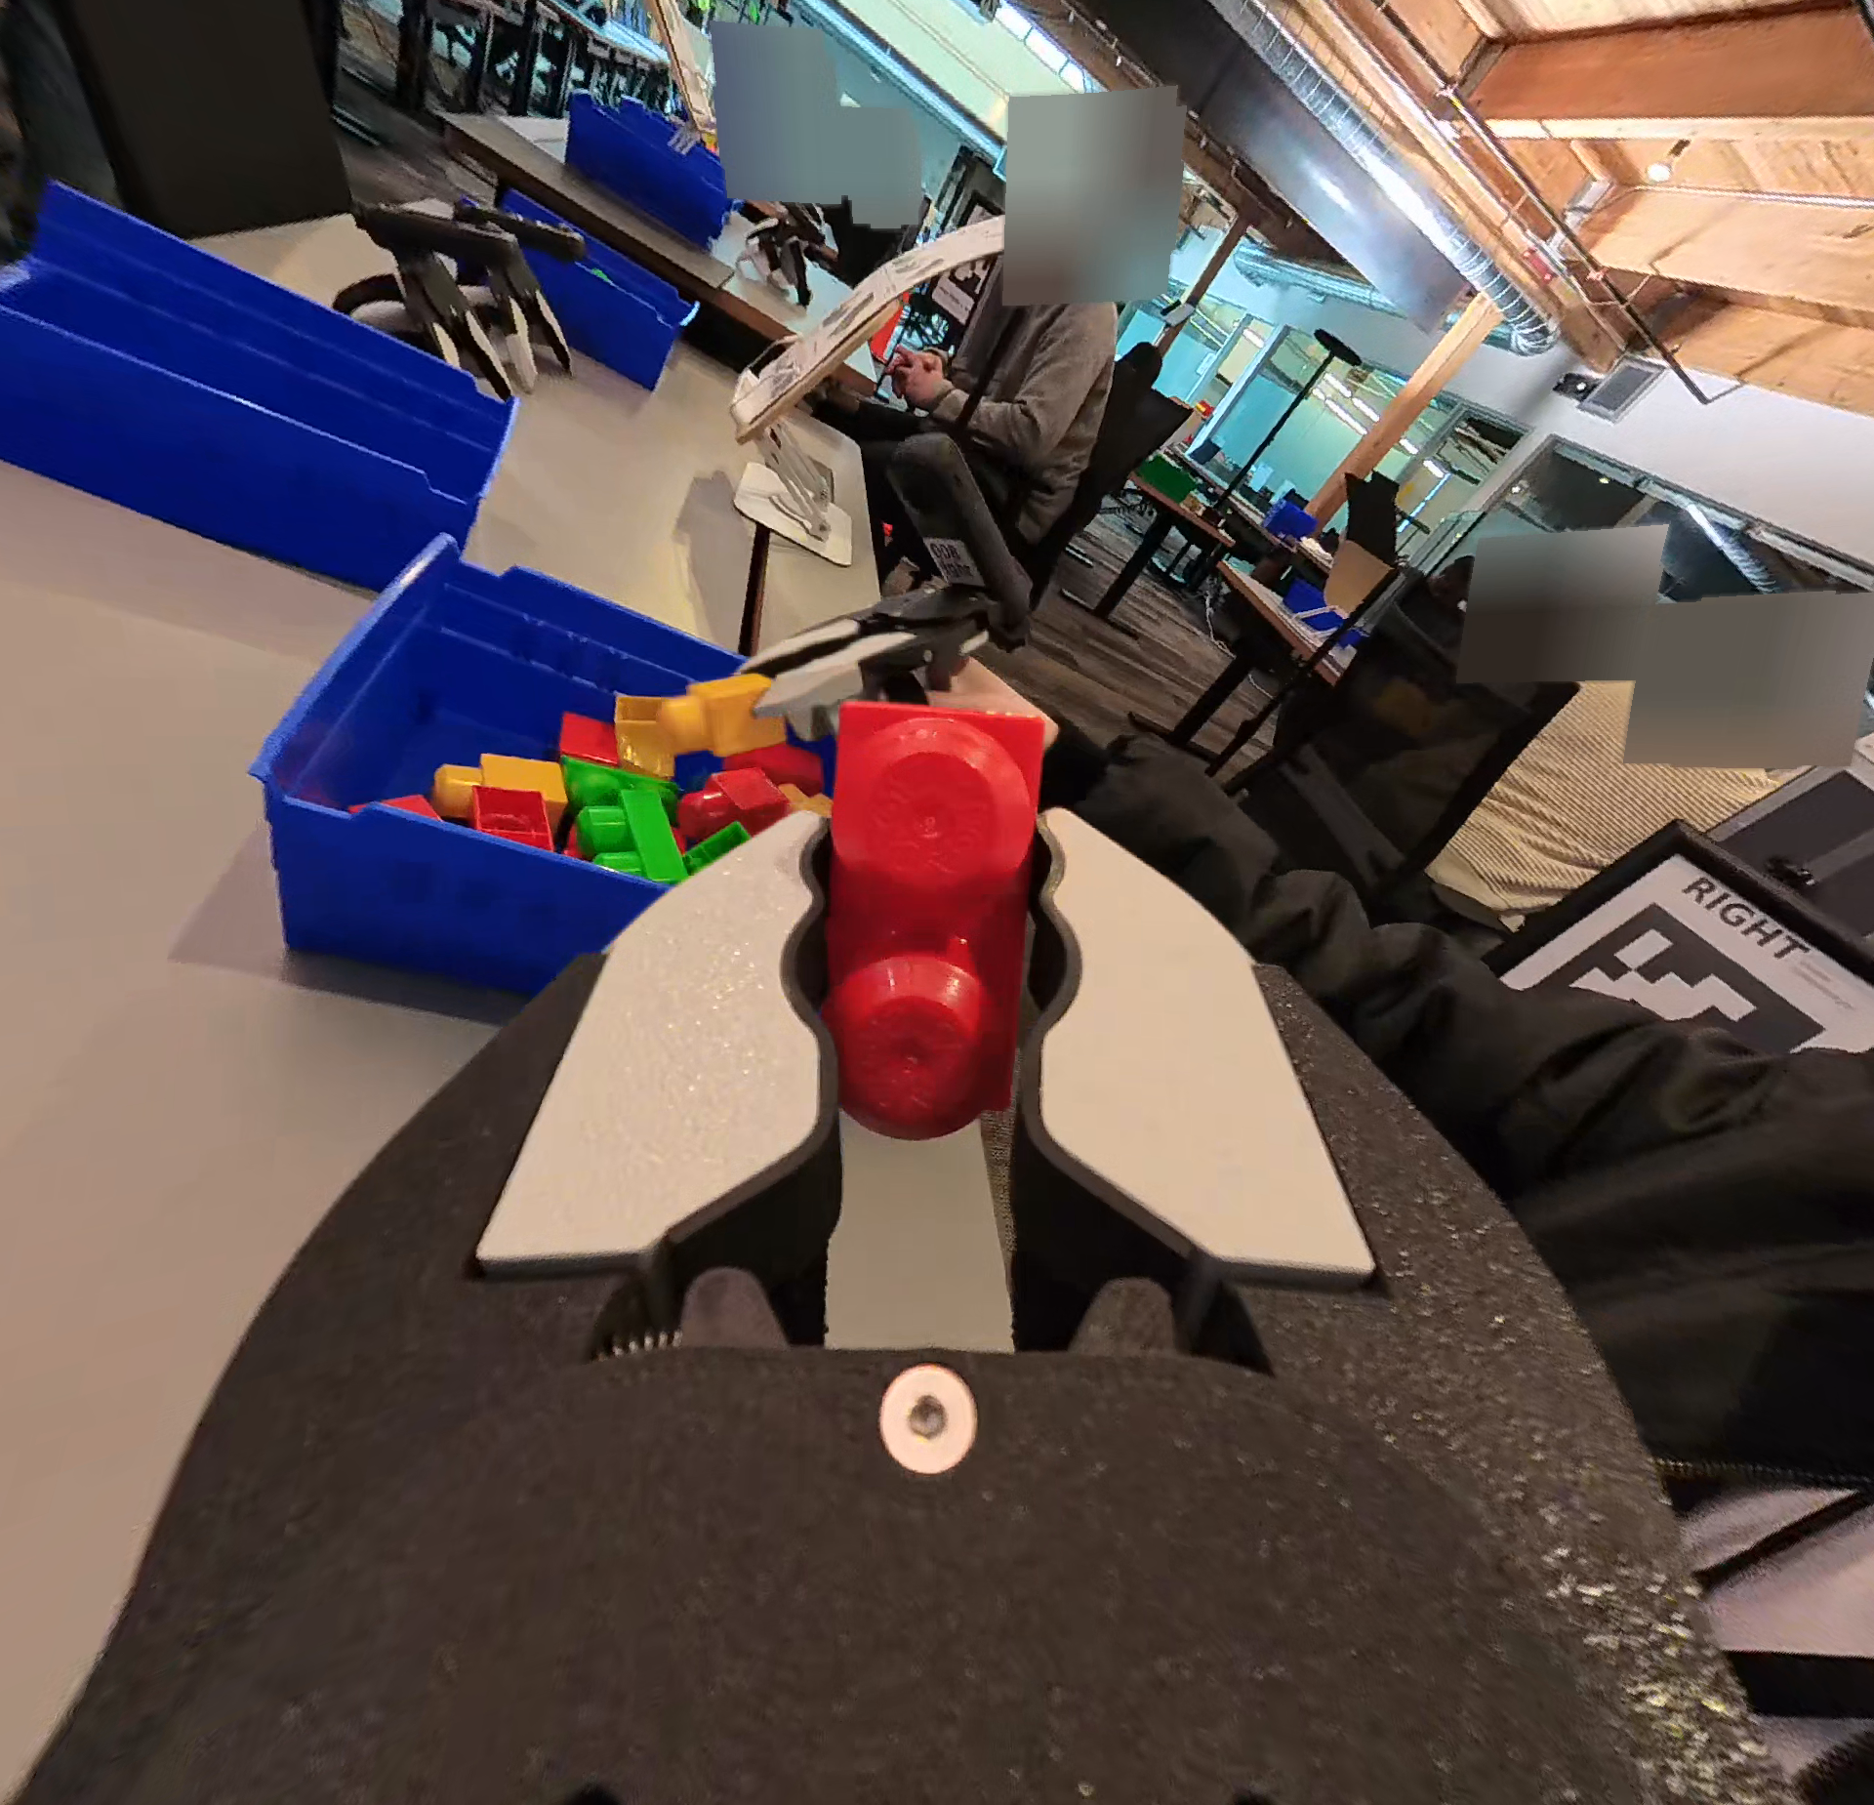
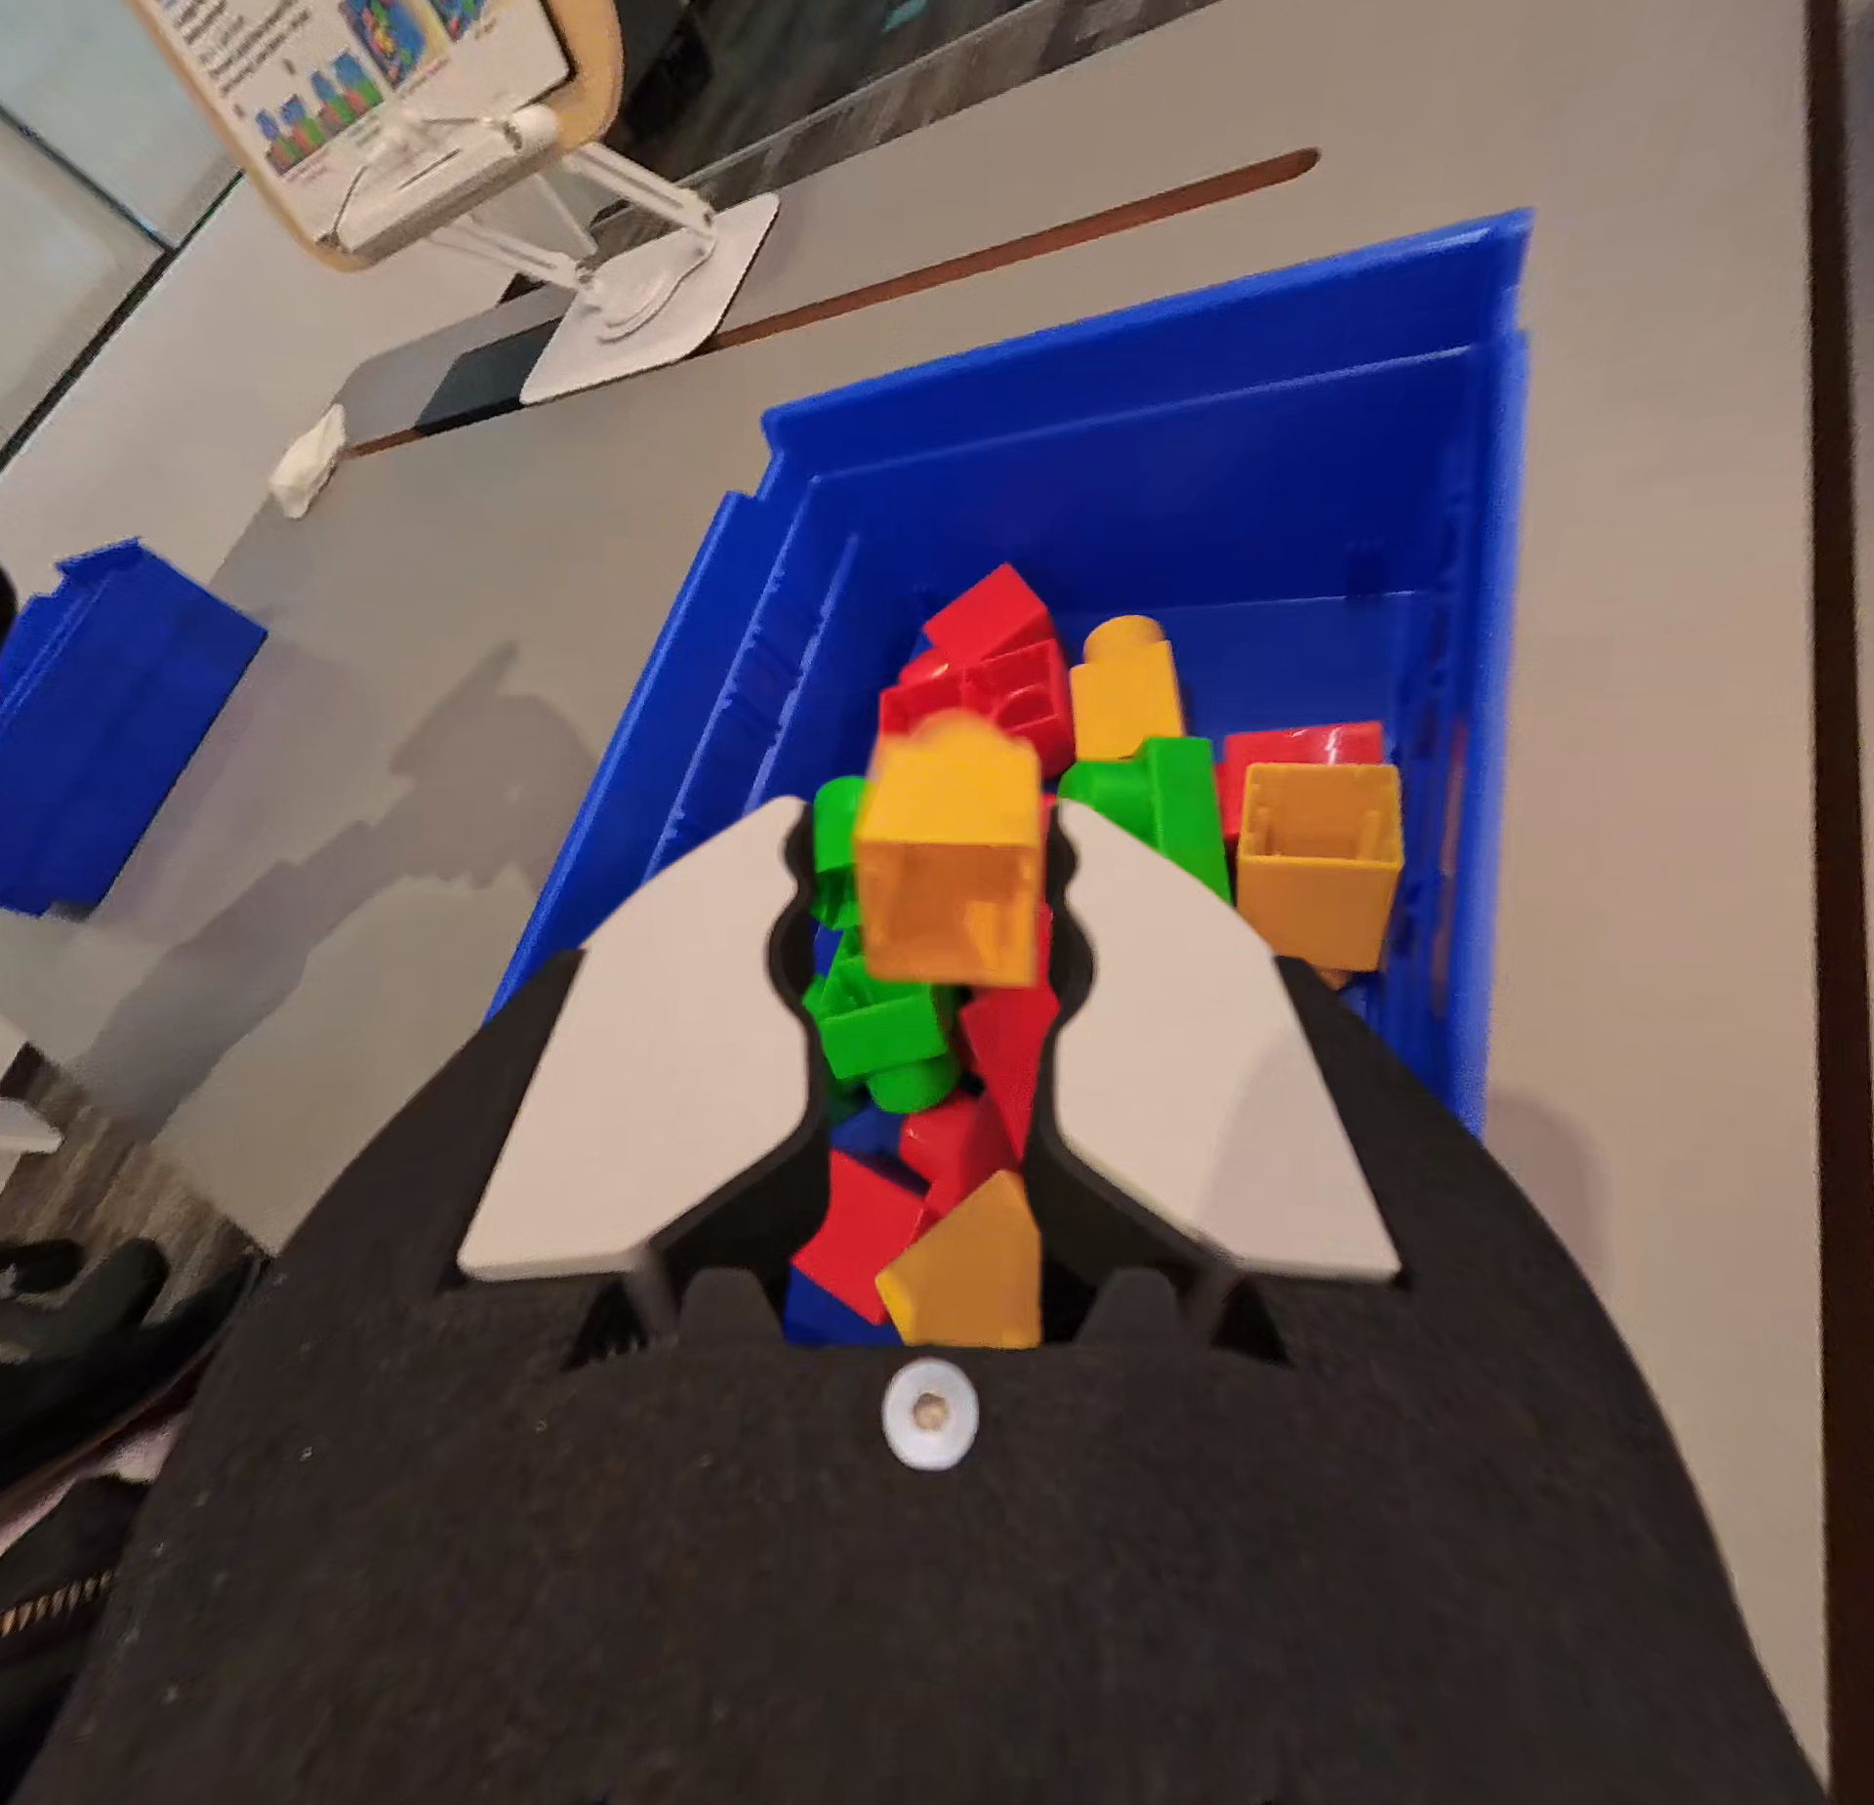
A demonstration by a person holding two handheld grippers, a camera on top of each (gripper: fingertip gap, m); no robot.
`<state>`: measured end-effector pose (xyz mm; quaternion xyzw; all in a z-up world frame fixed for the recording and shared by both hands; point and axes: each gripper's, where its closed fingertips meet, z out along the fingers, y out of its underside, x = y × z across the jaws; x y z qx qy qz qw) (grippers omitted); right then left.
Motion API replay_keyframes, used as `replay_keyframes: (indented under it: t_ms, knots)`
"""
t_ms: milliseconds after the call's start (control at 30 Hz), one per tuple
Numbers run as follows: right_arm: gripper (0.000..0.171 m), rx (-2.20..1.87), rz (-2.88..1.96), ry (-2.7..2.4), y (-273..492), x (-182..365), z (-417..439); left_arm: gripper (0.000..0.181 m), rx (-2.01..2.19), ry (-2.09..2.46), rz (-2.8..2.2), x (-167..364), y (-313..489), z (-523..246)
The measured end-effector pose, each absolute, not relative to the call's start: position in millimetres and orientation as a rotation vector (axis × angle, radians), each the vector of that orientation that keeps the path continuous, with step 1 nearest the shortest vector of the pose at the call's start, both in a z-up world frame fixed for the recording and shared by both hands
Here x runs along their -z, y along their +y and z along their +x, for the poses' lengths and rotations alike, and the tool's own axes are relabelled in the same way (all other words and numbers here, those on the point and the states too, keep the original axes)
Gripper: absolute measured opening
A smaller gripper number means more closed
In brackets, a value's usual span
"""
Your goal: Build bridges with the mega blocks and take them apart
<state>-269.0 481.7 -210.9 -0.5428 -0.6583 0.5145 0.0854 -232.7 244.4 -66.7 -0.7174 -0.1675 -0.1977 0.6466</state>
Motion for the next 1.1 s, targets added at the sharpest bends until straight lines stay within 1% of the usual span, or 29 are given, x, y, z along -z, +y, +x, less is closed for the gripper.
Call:
replay_keyframes:
  t_ms: [33,133,267,333,400,467,500,533,600,667,733,800,1000,1100]
  knots:
    - [0.054,-1.535,-1.615,-1.937,482.9,207.3,-271.7,0.036,0.459,-0.385,-1.632,68.9,246.9,-231.4]
    - [0.059,-1.619,-1.495,-1.877,468.7,176.5,-269.6,0.036,0.465,-0.385,-1.636,71.8,254.9,-229.3]
    - [0.066,-2.018,-1.099,-1.998,368.4,111.7,-229.9,0.036,0.495,-0.366,-1.596,66.3,272.0,-223.5]
    - [0.069,-2.099,-0.962,-2.096,322.8,97.9,-212.2,0.036,0.510,-0.350,-1.592,66.2,281.5,-218.8]
    - [0.073,-2.083,-0.900,-2.159,293.7,96.2,-208.0,0.036,0.522,-0.343,-1.578,64.8,288.3,-215.1]
    - [0.071,-2.075,-0.872,-2.206,275.7,97.9,-207.9,0.036,0.536,-0.328,-1.567,62.2,291.8,-210.0]
    - [0.051,-2.092,-0.853,-2.227,269.4,97.8,-206.6,0.036,0.534,-0.328,-1.564,61.1,292.5,-208.7]
    - [0.037,-2.132,-0.822,-2.250,264.5,95.5,-202.6,0.037,0.515,-0.336,-1.564,60.7,292.6,-209.9]
    - [0.036,-2.167,-0.787,-2.251,262.0,91.7,-200.2,0.037,0.507,-0.332,-1.555,57.4,289.3,-209.6]
    - [0.036,-2.132,-0.753,-2.237,263.5,91.8,-200.7,0.046,0.528,-0.340,-1.591,61.8,286.9,-206.9]
    - [0.036,-2.143,-0.738,-2.238,264.4,90.4,-198.3,0.045,0.523,-0.321,-1.636,69.2,284.9,-203.8]
    - [0.036,-2.154,-0.751,-2.252,264.3,91.6,-197.5,0.038,0.529,-0.301,-1.638,70.7,284.3,-201.1]
    - [0.036,-2.243,-0.774,-2.281,269.0,94.5,-191.7,0.036,0.527,-0.263,-1.638,70.9,285.1,-198.1]
    - [0.036,-2.210,-0.836,-2.262,296.5,104.8,-191.6,0.036,0.503,-0.317,-1.505,47.0,260.4,-221.0]
